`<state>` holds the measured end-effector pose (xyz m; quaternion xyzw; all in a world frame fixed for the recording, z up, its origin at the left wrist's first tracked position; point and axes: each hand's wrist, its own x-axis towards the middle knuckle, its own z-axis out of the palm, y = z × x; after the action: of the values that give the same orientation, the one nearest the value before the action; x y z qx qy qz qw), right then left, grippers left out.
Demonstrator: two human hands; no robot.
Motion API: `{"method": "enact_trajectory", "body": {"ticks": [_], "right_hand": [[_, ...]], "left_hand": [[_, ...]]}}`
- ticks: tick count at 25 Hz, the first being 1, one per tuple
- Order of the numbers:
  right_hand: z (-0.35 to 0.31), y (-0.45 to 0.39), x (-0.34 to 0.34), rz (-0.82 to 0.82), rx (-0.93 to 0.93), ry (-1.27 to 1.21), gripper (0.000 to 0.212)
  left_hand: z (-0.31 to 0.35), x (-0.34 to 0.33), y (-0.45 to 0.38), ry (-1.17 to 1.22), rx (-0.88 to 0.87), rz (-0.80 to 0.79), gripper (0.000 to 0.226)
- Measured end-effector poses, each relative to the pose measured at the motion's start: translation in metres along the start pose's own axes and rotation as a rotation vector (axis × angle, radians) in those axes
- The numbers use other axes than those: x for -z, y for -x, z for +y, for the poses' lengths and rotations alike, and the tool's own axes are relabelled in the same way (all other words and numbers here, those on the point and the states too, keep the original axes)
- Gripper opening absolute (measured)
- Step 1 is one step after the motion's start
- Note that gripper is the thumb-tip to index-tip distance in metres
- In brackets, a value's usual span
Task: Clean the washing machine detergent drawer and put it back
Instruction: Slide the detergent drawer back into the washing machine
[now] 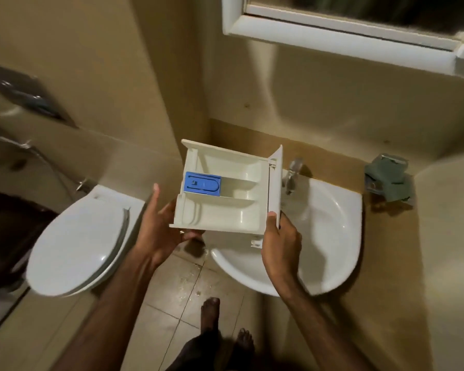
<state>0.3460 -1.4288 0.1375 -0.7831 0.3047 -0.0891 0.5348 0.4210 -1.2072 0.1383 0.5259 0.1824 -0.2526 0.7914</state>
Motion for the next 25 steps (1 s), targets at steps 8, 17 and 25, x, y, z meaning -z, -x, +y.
{"method": "enact_trajectory", "body": {"ticks": [8, 17, 25], "right_hand": [[-0.018, 0.077, -0.094, -0.22, 0.13, 0.06, 0.033], [-0.053, 0.192, -0.253, -0.407, 0.248, 0.229, 0.035], [-0.089, 0.31, -0.415, -0.74, 0.404, 0.31, 0.048]], "left_hand": [[0.0, 0.112, 0.086, 0.047, -0.232, 0.122, 0.035], [-0.007, 0.319, 0.16, 0.211, -0.278, 0.318, 0.045], [-0.005, 0.499, 0.233, 0.415, -0.375, 0.524, 0.048]]}}
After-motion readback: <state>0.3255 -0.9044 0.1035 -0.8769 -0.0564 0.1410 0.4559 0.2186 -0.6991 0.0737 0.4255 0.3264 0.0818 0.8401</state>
